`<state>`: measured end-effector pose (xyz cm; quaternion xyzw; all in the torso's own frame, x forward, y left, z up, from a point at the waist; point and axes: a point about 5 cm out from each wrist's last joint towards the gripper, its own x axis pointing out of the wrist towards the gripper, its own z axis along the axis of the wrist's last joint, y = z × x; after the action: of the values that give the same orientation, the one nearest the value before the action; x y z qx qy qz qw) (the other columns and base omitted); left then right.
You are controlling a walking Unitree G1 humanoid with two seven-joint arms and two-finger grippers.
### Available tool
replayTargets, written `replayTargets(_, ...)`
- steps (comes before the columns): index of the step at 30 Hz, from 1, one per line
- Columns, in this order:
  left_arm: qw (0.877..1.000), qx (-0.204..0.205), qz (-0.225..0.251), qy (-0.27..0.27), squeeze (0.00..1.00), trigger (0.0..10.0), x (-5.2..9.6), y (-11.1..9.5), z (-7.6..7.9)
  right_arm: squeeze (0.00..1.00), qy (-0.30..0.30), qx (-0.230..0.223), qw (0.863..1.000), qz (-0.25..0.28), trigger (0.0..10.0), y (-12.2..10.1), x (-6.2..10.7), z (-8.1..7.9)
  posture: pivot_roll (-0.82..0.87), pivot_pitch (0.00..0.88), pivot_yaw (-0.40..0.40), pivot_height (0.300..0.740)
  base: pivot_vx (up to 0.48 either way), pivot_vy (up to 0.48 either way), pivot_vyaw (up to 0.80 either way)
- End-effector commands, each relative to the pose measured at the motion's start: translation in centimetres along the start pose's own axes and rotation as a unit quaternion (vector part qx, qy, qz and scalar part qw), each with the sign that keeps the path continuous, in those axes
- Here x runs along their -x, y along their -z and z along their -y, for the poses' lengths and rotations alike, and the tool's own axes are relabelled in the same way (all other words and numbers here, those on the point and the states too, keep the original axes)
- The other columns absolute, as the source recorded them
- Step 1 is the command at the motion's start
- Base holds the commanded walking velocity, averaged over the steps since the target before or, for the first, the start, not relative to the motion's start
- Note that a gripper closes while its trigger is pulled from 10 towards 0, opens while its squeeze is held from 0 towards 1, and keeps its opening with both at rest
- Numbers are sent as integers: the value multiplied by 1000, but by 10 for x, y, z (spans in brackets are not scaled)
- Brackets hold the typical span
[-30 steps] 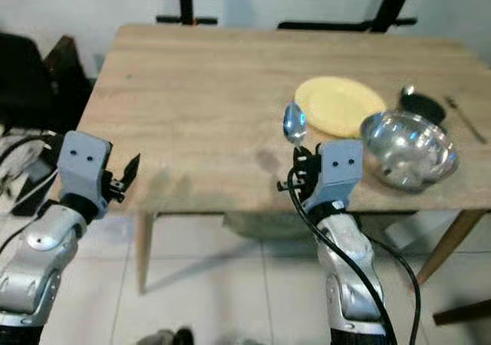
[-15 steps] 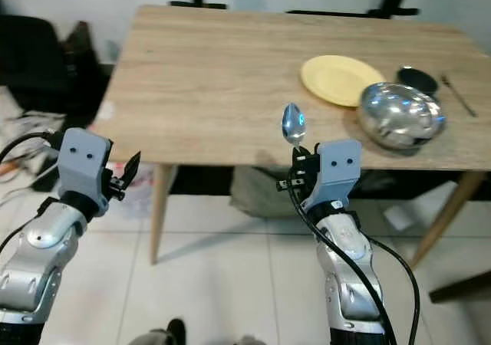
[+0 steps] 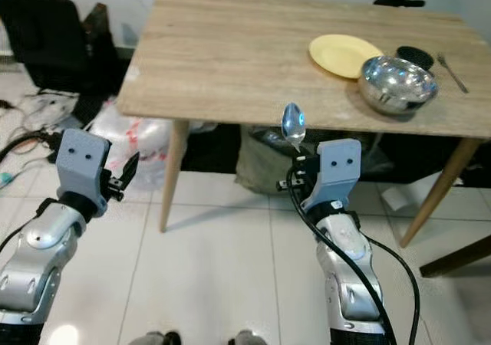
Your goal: Setting the table
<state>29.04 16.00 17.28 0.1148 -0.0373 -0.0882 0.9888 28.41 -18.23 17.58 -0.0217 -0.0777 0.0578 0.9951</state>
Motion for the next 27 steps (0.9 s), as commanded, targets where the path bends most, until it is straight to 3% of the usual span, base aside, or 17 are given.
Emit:
replayTargets(1,1000,-6,-7,7,0,10000,1,3,3,0,7,3,1000,-1,10000,1,3,4,-103,48,51,740,-304,0,0)
replayTargets(27,1000,-5,-5,10,0,10000,0,2,5,0,5,6,1000,0,10000,0,2,5,-110,40,47,740,-303,0,0)
